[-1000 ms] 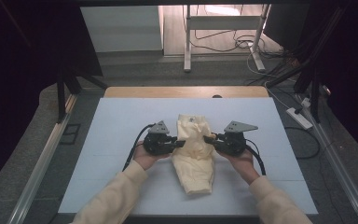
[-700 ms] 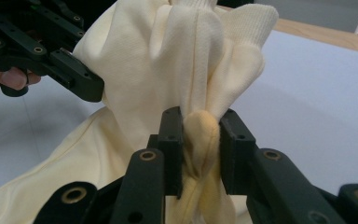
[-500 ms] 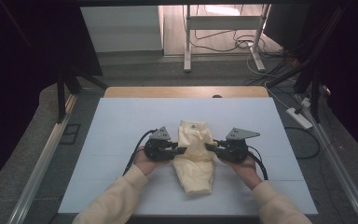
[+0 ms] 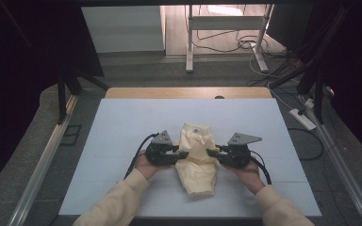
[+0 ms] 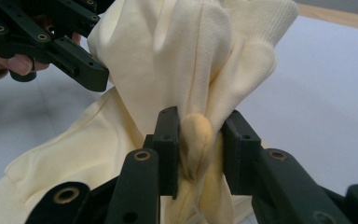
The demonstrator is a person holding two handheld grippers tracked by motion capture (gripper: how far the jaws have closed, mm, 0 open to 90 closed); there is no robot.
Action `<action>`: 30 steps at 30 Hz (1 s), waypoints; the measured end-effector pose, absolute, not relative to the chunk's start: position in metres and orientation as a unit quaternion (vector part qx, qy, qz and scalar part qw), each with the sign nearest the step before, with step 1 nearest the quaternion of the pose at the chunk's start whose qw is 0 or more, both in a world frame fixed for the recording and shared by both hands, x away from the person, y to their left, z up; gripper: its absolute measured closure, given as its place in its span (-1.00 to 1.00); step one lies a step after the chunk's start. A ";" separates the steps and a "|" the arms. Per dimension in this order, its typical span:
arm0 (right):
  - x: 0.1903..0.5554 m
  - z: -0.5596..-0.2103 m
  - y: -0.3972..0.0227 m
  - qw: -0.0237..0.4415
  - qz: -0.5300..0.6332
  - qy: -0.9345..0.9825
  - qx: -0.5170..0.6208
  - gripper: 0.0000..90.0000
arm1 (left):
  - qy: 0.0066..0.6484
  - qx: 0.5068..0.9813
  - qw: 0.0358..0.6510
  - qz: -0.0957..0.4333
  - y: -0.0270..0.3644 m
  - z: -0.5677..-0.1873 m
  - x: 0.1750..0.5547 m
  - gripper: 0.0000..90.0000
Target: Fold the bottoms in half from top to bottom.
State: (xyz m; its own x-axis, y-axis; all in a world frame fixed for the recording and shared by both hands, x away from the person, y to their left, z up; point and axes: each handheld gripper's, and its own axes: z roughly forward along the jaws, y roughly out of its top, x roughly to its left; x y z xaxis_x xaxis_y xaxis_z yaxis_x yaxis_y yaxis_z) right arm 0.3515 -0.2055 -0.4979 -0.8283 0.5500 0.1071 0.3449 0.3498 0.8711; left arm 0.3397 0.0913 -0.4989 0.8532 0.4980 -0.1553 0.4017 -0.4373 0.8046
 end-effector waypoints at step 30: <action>0.340 -0.483 -0.205 0.116 0.509 0.814 0.255 0.61 | 0.252 0.845 0.467 0.056 0.097 -0.491 0.325 0.19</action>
State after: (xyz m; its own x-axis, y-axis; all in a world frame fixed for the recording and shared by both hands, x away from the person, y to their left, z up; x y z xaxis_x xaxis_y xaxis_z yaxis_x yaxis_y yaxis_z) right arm 0.3395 -0.2052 -0.4830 -0.8429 0.5335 0.0698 0.2966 0.3524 0.8876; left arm 0.3251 0.0968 -0.4908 0.8667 0.4785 -0.1411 0.3739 -0.4358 0.8187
